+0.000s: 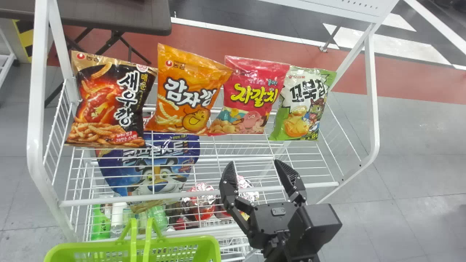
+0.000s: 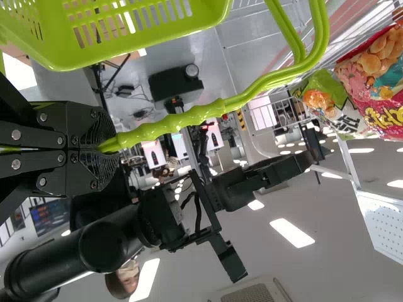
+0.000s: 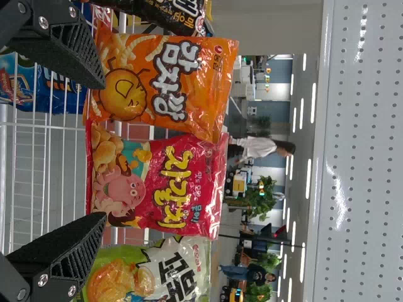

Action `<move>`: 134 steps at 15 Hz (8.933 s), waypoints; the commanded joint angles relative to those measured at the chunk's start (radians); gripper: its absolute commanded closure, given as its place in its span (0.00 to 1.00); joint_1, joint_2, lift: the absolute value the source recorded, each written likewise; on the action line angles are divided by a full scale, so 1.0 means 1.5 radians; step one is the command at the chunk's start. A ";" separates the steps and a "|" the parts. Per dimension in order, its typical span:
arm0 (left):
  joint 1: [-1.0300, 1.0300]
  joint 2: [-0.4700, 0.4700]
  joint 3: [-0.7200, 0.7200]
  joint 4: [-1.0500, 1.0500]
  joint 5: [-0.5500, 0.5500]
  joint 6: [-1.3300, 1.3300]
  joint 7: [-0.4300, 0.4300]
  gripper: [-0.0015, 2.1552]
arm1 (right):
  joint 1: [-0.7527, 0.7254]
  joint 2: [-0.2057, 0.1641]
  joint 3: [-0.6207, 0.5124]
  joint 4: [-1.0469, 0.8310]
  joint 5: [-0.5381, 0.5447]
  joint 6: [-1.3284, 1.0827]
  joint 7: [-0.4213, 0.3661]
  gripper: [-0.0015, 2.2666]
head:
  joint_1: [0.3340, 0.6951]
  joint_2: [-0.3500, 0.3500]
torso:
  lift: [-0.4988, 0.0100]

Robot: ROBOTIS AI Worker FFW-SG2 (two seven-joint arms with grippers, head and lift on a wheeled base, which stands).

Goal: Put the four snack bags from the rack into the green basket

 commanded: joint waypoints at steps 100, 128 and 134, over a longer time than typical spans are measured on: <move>-0.021 0.005 -0.020 0.044 -0.020 -0.124 0.000 0.76 | -0.370 0.030 0.152 0.233 0.047 0.143 -0.077 0.04 | 1.00 0.31 | 0.96; -0.027 0.007 -0.019 0.047 -0.027 -0.122 0.007 0.77 | -0.151 0.002 0.086 -0.140 0.048 0.481 0.081 0.98 | 1.00 0.30 | 0.96; -0.023 0.002 -0.002 0.053 -0.024 -0.126 0.010 0.77 | -0.040 -0.067 0.071 -0.258 0.065 0.728 0.086 0.98 | 1.00 0.07 | 0.96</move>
